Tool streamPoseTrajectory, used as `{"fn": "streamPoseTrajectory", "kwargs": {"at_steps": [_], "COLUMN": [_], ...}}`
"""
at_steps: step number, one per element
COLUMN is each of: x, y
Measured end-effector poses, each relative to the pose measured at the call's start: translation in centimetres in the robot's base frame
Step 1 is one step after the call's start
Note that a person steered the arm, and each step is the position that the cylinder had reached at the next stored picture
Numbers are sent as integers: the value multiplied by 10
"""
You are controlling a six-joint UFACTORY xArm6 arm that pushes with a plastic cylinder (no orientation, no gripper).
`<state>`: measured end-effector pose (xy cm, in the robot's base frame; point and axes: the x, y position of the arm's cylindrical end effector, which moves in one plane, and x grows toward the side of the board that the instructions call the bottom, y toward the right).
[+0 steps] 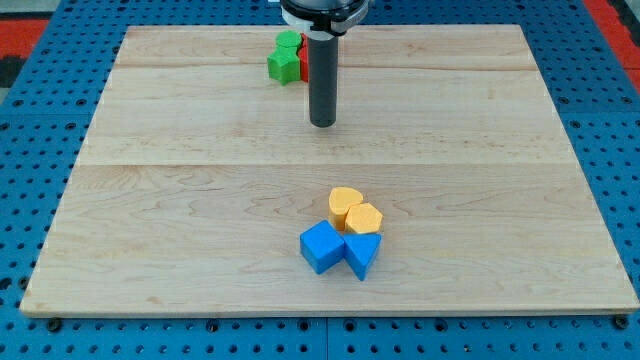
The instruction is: Touch the bottom of blue triangle
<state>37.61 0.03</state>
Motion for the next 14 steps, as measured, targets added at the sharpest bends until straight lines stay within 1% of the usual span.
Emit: {"fn": "streamPoseTrajectory", "kwargs": {"at_steps": [1, 2, 3, 5, 7, 9, 10, 11, 12, 13, 14], "x": [-11, -29, -33, -33, -33, -33, -12, 49, 123, 215, 242], "y": [-11, -38, -58, -97, -110, -135, -153, -175, -183, -162, -134]}}
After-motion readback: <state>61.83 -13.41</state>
